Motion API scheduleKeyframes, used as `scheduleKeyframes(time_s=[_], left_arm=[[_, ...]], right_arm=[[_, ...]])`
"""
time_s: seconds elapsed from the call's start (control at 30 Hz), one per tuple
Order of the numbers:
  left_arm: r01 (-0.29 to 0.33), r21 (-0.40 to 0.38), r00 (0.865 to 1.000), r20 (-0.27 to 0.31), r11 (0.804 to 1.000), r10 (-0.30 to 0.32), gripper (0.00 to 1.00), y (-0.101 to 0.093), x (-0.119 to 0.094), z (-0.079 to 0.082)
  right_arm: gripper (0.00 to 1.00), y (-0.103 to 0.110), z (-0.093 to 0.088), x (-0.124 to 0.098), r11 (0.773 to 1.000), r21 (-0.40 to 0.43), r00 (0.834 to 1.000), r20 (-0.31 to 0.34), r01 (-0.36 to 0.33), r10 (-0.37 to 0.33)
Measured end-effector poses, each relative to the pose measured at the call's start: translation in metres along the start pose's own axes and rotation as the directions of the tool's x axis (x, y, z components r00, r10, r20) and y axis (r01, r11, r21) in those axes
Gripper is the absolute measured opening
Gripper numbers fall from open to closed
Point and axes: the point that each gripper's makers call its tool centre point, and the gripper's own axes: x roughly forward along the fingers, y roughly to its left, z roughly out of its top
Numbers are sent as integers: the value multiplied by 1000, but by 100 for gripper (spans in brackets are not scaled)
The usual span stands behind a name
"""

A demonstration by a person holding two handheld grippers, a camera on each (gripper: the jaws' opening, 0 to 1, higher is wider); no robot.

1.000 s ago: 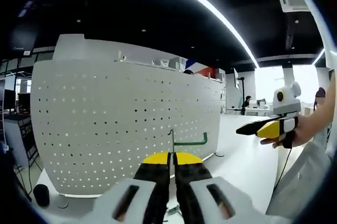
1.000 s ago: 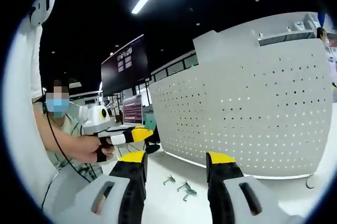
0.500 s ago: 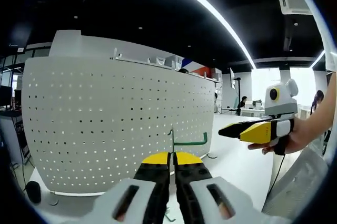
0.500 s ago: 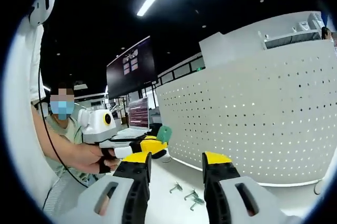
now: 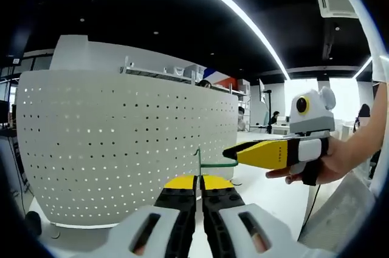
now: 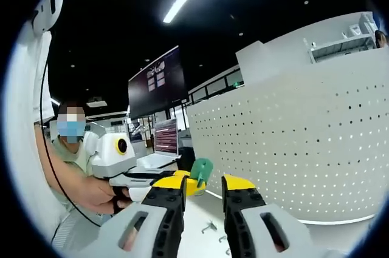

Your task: Insert the hook assembly into the mounting plate slot until the hook locks in place.

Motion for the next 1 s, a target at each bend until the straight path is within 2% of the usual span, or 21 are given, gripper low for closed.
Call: scheduleKeyframes(time_s=[0.23,0.4,0.43,0.77,1.0], left_arm=[[10,-16,1000,15,1000,-10,1,-8,3,5],[19,-48,1000,23,999,-18,1,-13,5,6],[18,-74,999,31,997,-16,1,-14,5,7],[9,-79,999,33,997,-7,1,-16,5,8],[14,-89,999,43,996,-10,1,-17,5,9]], right_arm=[[15,2,2,6,1000,-6,1000,5,-6,6],[13,1,2,8,1000,-12,1000,2,-5,5],[12,2,1,9,1000,-14,1000,-1,-6,6],[3,0,1,10,999,-35,1000,-3,13,-13],[2,0,4,8,1000,-15,1000,15,19,-19]])
